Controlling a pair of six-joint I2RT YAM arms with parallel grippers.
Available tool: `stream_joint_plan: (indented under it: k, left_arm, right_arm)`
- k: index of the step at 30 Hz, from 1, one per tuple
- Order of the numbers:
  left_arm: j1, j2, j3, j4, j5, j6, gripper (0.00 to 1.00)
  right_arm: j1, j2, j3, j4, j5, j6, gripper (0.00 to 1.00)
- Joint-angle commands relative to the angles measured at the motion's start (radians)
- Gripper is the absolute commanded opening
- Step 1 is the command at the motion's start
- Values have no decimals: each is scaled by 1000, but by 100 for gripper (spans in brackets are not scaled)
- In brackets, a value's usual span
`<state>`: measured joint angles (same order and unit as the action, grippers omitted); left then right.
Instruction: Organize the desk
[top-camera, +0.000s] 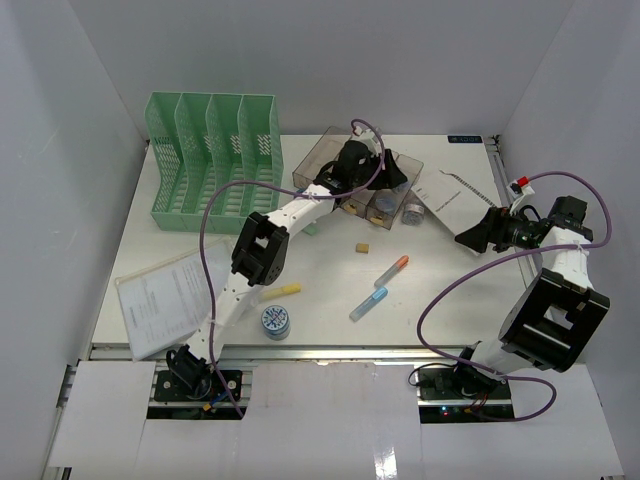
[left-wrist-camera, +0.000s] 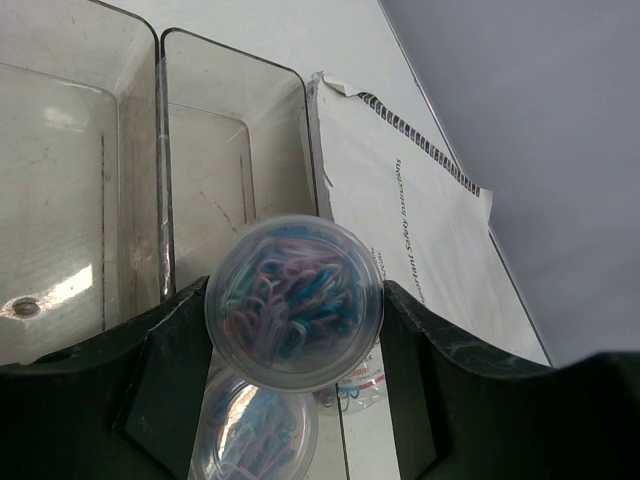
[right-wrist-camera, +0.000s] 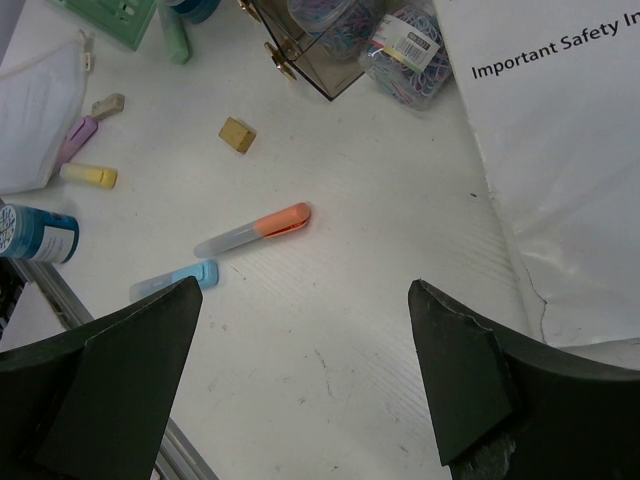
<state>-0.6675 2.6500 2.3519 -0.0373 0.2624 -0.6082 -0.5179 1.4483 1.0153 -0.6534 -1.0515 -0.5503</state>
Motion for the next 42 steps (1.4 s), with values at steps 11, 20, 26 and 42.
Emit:
stream_joint_plan:
  k: [11, 20, 26, 42]
  left_arm:
    - [-4, -22, 67, 56, -14, -41, 67]
    - [-2, -48, 56, 43, -35, -27, 82]
    - [4, -52, 56, 43, -39, -30, 85]
    - [54, -672, -594, -35, 86, 229, 93]
  right_arm:
    - [-8, 6, -4, -3, -22, -11, 90]
    - [-8, 7, -10, -12, -5, -12, 90]
    - [-8, 10, -12, -13, 9, -10, 90]
    - [290, 69, 79, 139, 292, 334, 90]
